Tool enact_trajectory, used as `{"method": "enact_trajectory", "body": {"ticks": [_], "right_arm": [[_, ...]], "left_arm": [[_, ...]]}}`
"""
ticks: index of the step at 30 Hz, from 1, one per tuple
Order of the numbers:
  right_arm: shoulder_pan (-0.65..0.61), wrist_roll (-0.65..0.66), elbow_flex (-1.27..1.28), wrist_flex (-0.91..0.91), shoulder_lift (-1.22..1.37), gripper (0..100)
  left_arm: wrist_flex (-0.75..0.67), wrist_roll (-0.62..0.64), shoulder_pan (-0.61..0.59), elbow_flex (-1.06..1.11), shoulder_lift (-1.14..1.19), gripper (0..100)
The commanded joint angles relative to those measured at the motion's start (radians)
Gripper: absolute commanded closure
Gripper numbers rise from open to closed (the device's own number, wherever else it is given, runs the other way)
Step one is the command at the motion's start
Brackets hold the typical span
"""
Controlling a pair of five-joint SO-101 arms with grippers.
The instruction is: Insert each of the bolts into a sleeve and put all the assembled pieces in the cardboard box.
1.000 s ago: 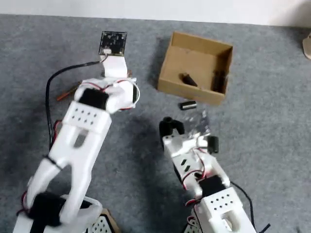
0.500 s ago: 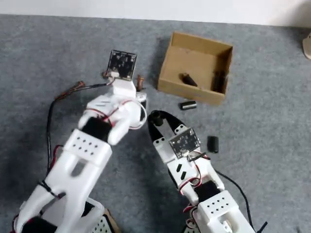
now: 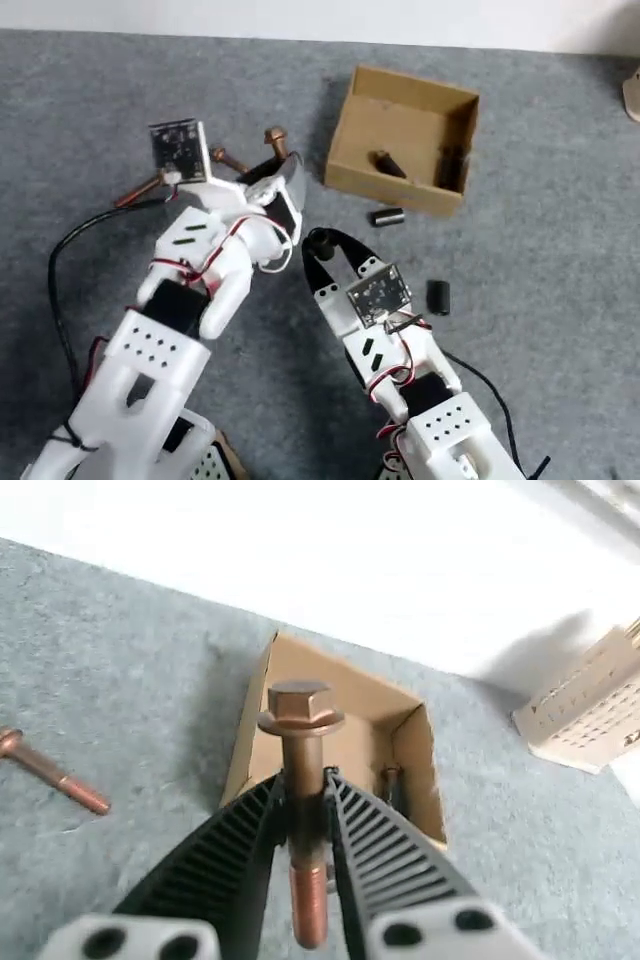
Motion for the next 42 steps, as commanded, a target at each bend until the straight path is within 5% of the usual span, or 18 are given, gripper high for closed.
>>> {"method": "enact_trajectory", "body": {"ticks": [1,17,21,38,42], "right_arm": [[-0.01,0.011,0.093,-0.03,-0.012,99.4],[-0.005,0.009,0.09,-0.028,-0.01,99.4],[-0.004,0.006,0.09,-0.028,-0.01,99.4],[0.099,-0.199,0.05,-0.028,-0.008,99.4],[0.094,-0.199,0.05,-0.028,-0.008,99.4]], "left_arm": [[-0.034,0.026,0.039,0.027,-0.058,100],[-0.032,0.02,0.116,0.081,-0.065,99],[-0.031,-0.078,0.122,0.101,-0.067,99],[0.114,-0.212,0.211,0.176,-0.248,99],[0.068,-0.213,0.209,0.183,-0.165,88]]}}
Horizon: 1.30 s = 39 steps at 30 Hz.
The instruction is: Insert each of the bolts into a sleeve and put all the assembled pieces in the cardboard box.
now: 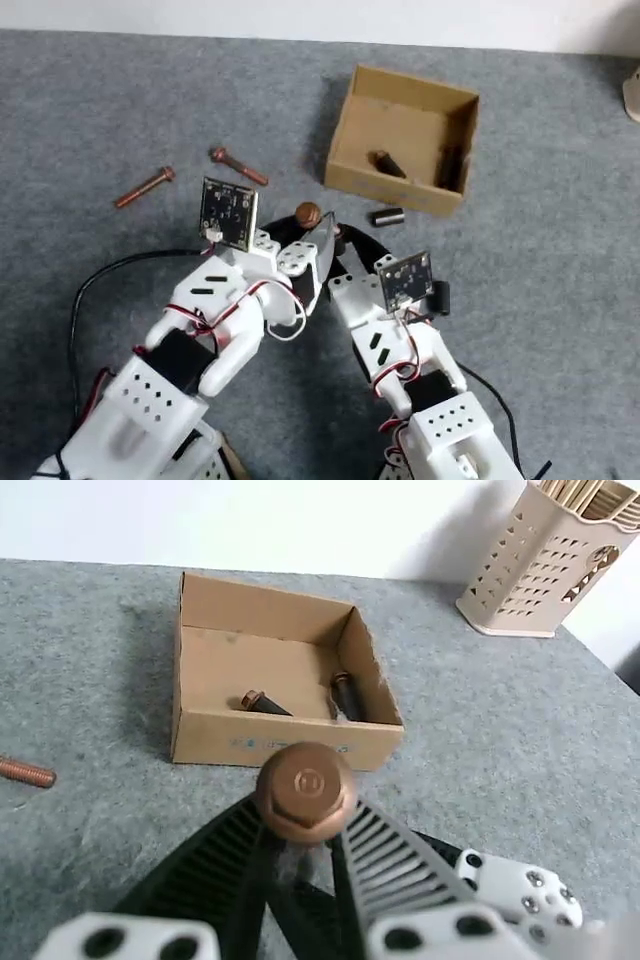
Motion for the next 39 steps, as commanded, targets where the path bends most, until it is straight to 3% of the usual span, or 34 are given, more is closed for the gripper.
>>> {"method": "enact_trajectory", "body": {"ticks": [1,4,11,20,24,27,30,35,39], "right_arm": [[0.019,-0.015,0.05,-0.03,-0.01,99.4],[0.019,-0.015,0.05,-0.03,-0.01,99.4],[0.007,-0.015,0.051,-0.03,-0.01,99.4],[-0.036,-0.012,0.058,-0.03,-0.01,99.4],[-0.035,-0.015,0.056,-0.027,-0.01,99.4],[-0.031,-0.015,0.053,-0.025,-0.01,99.4],[-0.031,-0.015,0.053,-0.025,-0.01,99.4],[-0.031,-0.015,0.053,-0.025,-0.01,99.4],[-0.031,-0.015,0.053,-0.025,-0.01,99.4]], "left_arm": [[-0.015,-0.006,0.016,-0.008,0.082,85],[-0.005,-0.006,0.016,-0.047,0.193,79],[-0.006,0.0,0.01,-0.145,0.363,80],[-0.003,0.0,0.005,-0.166,0.286,80],[0.002,0.002,-0.127,-0.168,0.24,80],[0.112,0.003,-0.283,-0.222,0.239,80],[0.252,0.003,-0.364,-0.318,0.288,80],[0.408,0.084,-0.4,-0.466,0.41,80],[0.428,0.164,-0.43,-0.507,0.506,80]]}}
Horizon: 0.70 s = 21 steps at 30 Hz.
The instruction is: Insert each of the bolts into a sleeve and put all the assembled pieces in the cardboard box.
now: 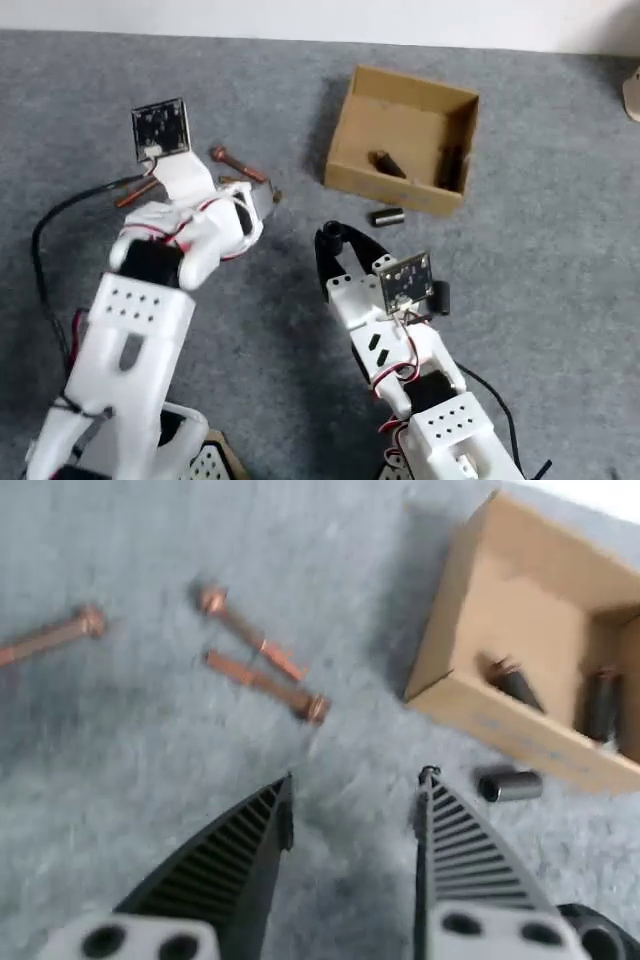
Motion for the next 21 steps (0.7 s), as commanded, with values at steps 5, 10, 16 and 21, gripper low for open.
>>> {"method": "enact_trajectory", "body": {"ticks": [5,10,16,21], "right_arm": [[-0.01,-0.009,0.053,-0.024,-0.008,99.4],[-0.01,-0.009,0.053,-0.024,-0.008,99.4],[-0.01,-0.009,0.053,-0.024,-0.008,99.4],[-0.01,-0.009,0.053,-0.024,-0.008,99.4]], "left_arm": [[-0.012,0.123,-0.15,-0.085,0.191,80],[-0.081,0.172,-0.168,-0.077,0.323,80],[-0.087,0.164,-0.245,-0.077,0.363,80],[-0.089,-0.034,-0.298,-0.105,0.364,80]]}}
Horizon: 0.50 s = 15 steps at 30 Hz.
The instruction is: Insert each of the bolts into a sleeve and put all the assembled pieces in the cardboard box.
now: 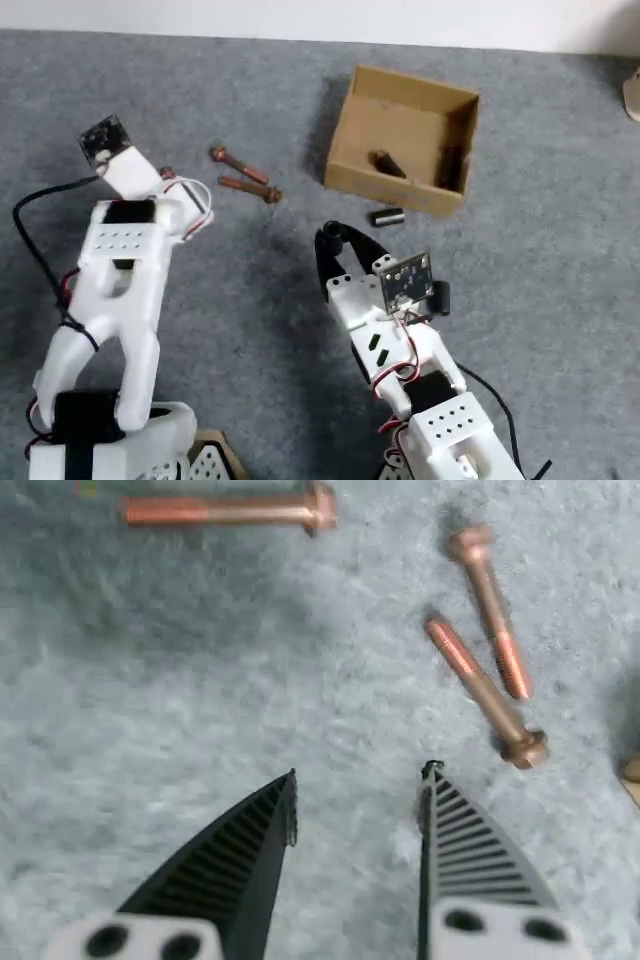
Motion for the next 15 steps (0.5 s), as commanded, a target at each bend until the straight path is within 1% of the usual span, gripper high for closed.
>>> {"method": "enact_trajectory", "body": {"ticks": [1,6,8,11,15], "right_arm": [[-0.01,-0.009,0.053,-0.024,-0.008,99.4],[-0.01,-0.009,0.053,-0.022,-0.008,99.4],[-0.01,-0.009,0.053,-0.022,-0.008,99.4],[-0.01,-0.009,0.053,-0.022,-0.008,99.4],[-0.01,-0.009,0.053,-0.022,-0.008,99.4]], "left_arm": [[-0.018,-0.203,-0.027,-0.077,-0.005,80],[-0.021,-0.486,-0.064,-0.12,-0.004,80],[-0.023,-0.575,-0.099,-0.137,-0.002,80],[-0.023,-0.683,-0.111,-0.148,-0.002,80],[-0.074,-0.87,-0.122,-0.165,0.033,80]]}}
